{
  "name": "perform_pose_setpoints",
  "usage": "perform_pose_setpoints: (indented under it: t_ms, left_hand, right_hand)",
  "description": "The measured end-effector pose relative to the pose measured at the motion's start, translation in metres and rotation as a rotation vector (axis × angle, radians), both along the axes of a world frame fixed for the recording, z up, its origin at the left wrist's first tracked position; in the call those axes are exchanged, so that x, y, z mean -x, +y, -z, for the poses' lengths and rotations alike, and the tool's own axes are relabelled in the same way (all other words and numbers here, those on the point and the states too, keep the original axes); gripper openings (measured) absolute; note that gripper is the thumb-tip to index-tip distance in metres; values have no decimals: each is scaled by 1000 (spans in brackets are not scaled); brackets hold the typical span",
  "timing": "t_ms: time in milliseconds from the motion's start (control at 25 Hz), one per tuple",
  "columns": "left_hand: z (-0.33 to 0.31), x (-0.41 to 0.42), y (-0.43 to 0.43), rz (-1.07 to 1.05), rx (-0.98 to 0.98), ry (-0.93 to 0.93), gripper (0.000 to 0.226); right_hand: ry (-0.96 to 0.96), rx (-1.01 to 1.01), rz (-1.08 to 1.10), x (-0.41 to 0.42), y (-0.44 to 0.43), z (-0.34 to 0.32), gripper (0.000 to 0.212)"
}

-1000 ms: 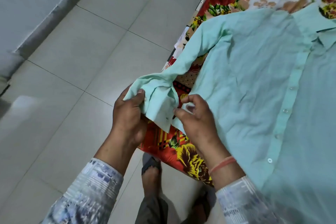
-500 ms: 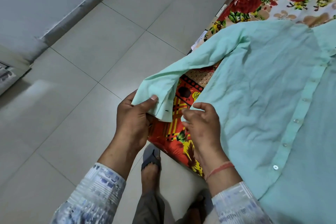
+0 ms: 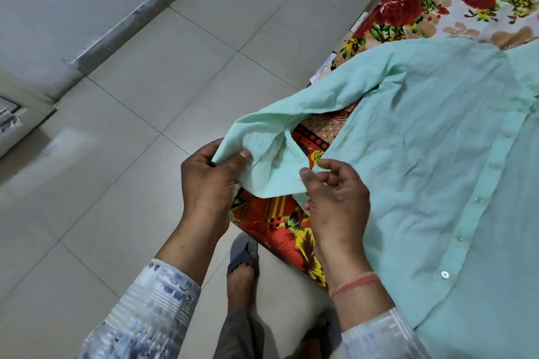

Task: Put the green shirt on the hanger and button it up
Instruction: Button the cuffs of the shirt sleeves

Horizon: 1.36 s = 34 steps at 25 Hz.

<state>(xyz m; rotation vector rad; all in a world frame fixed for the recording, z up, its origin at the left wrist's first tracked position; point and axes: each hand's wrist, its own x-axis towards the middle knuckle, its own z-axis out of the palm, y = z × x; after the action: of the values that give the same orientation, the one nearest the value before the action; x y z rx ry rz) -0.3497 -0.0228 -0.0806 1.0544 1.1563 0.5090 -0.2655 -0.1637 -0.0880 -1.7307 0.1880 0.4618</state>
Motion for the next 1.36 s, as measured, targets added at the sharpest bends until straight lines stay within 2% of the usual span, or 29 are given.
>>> perform_pose_setpoints:
  t_ms: [80, 160, 280, 320, 360, 440, 520, 600, 680, 720, 760, 880, 920, 1000, 1160, 1360]
  left_hand:
    - [2, 0, -7, 50, -28, 24, 22]
    - [0, 0, -18, 80, 35, 18, 21]
    - [-1, -2, -25, 30, 131, -26, 23]
    - [-3, -2, -24, 5, 154, -47, 23]
    - [-5, -3, -22, -21, 184, -78, 23]
    - [-9, -3, -17, -64, 281, -182, 23]
    - [-14, -4, -12, -66, 397, -301, 26]
    - [-19, -6, -11, -60, 497, -394, 30]
    - [-21, -8, -11, -62, 492, -376, 29]
    - [-21, -9, -10, -68, 430, -319, 26]
    - [-20, -10, -9, -72, 337, -239, 24]
    - [-12, -7, -5, -47, 37, -32, 22]
    - [-10, -6, -7, -23, -9, -16, 22]
    - [-9, -5, -16, 36, -34, -19, 22]
    - [-8, -4, -29, 108, 3, -66, 23]
    - [-7, 0, -28, 152, 0, -70, 36]
  right_hand:
    - [-142, -54, -112, 1, 1, -9, 23]
    - [-147, -62, -215, 6, 6, -14, 25]
    - [-230, 198, -160, 4, 3, -5, 19]
    - [-185, 286, -137, 3, -1, 2, 24]
    - [-70, 327, -153, 6, -3, 7, 30]
    - [188, 243, -224, 17, 0, 15, 37]
    - [332, 80, -236, 25, 10, 18, 34]
    - [577, -157, -145, 20, 19, 8, 29]
    - [844, -420, -39, 15, 23, -10, 27]
    - [857, -471, -3, 15, 23, -13, 22]
    - [763, -434, 17, 17, 21, -10, 16]
    - [129, -77, 55, 15, 11, 3, 17]
    - [-30, -35, 31, 14, 8, 3, 19]
    - [-215, 13, -88, 17, 8, -6, 25]
    - [-360, 122, -276, 27, 15, -20, 26]
    - [-307, 108, -191, 23, 13, -14, 22]
